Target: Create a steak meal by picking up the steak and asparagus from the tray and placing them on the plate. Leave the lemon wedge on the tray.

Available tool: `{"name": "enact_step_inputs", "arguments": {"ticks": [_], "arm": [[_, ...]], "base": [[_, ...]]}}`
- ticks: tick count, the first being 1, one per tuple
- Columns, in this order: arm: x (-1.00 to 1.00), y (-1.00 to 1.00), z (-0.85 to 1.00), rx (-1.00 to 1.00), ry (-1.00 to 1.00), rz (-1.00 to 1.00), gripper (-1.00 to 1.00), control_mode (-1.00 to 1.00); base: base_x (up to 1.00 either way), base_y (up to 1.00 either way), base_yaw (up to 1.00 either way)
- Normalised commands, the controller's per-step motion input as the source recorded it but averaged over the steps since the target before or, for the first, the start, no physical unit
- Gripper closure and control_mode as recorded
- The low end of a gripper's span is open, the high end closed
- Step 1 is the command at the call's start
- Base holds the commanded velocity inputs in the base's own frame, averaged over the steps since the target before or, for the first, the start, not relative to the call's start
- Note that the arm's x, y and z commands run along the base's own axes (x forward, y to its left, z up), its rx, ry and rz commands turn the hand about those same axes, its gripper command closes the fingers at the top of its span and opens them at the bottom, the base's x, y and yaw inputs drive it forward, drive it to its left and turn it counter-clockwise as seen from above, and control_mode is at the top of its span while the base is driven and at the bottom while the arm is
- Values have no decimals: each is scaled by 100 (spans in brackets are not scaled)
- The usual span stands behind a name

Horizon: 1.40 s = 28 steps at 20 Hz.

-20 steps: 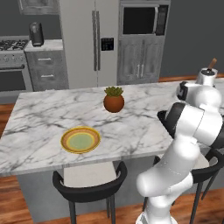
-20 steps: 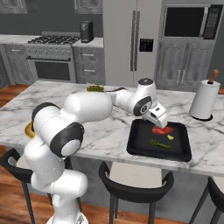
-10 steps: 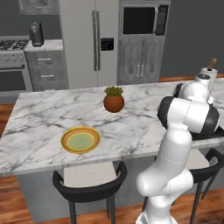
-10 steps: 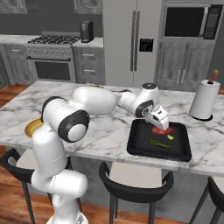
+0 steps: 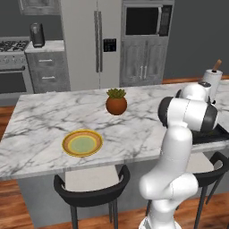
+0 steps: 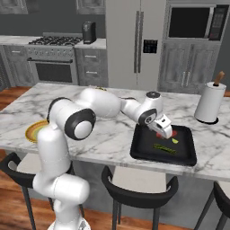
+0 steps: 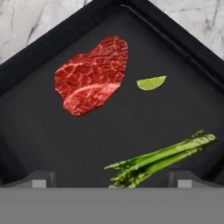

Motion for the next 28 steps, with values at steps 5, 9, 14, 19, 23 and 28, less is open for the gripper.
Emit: {"name": "enact_step_inputs", "arguments": {"ticks": [5, 9, 14, 19, 23, 28], "arm": [[41, 0, -28, 0, 2, 0, -100, -100], [44, 0, -29, 0, 0, 0, -100, -100], [40, -6, -32, 0, 0, 0, -100, -100], [30, -27, -36, 1, 0, 0, -100, -100], [31, -36, -30, 3, 0, 0, -100, -100], [26, -32, -30, 2, 0, 0, -100, -100]], "base": [[0, 0, 0], [0, 0, 0], [0, 0, 0], [0, 0, 0], [0, 0, 0], [0, 0, 0]]}}
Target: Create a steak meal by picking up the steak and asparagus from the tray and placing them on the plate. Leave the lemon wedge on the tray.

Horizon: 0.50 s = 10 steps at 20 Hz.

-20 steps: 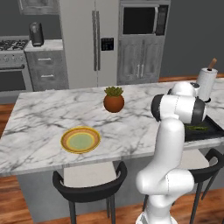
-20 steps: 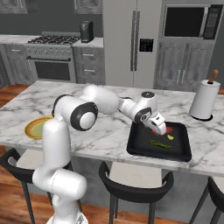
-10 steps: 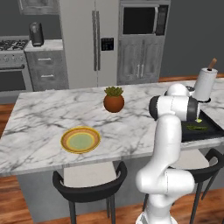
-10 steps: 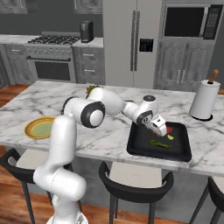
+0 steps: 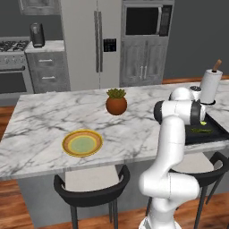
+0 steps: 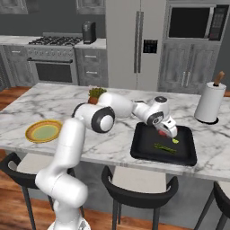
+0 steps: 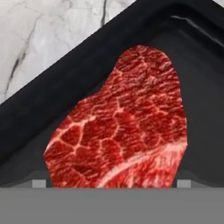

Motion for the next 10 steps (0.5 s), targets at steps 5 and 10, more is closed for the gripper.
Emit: {"name": "enact_step_inputs", "arguments": {"ticks": [5, 10], "arm": [[10, -10, -36, 0, -2, 0, 100, -100], [-20, 10, -19, 0, -7, 2, 100, -100]], "base": [[0, 0, 0], [0, 0, 0]]}}
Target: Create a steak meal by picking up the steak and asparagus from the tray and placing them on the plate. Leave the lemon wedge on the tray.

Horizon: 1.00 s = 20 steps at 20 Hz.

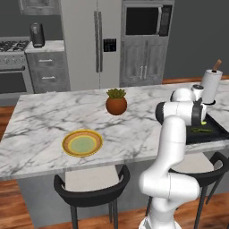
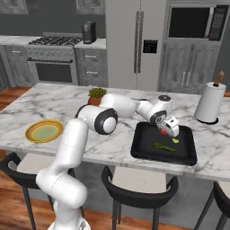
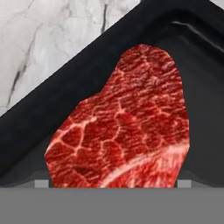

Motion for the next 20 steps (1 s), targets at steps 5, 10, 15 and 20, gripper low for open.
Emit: {"name": "enact_step_inputs", "arguments": {"ticks": [5, 10, 15, 20], "arm": [[-79, 39, 22, 0, -9, 9, 100, -100], [-92, 75, 63, 0, -8, 15, 100, -100], [-69, 100, 88, -2, -16, 21, 100, -100], [-68, 100, 97, -11, -13, 22, 100, -100]], "base": [[0, 0, 0], [0, 0, 0], [0, 0, 0], [0, 0, 0]]}}
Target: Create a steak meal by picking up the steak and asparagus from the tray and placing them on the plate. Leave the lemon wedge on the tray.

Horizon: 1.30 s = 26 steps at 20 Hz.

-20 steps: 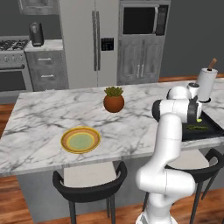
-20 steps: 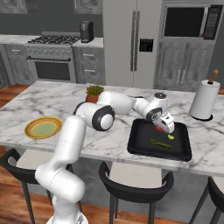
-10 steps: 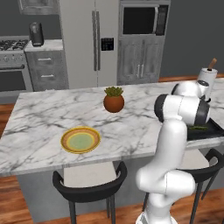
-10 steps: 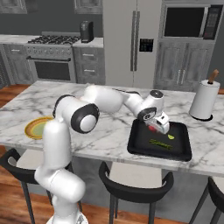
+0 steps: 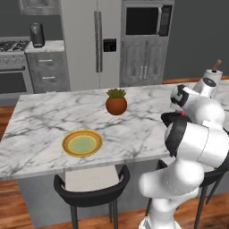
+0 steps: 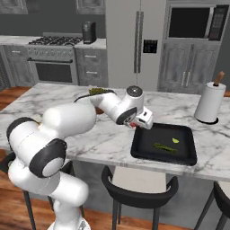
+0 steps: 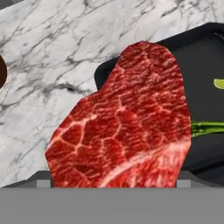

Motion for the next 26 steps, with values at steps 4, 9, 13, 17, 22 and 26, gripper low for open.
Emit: {"name": "enact_step_inputs", "arguments": {"ticks": [4, 9, 13, 17, 22, 26], "arm": [[-61, 100, 68, -13, -1, 24, 100, -100], [-47, 100, 54, -13, 0, 25, 100, -100], [-38, 100, 33, -12, 0, 26, 100, -100], [-33, 100, 4, -13, 1, 25, 100, -100], [-15, 100, 0, -11, 1, 24, 100, -100], [-3, 100, 0, -6, 4, 23, 100, -100]], "base": [[0, 0, 0], [0, 0, 0], [0, 0, 0], [0, 0, 0], [0, 0, 0], [0, 0, 0]]}}
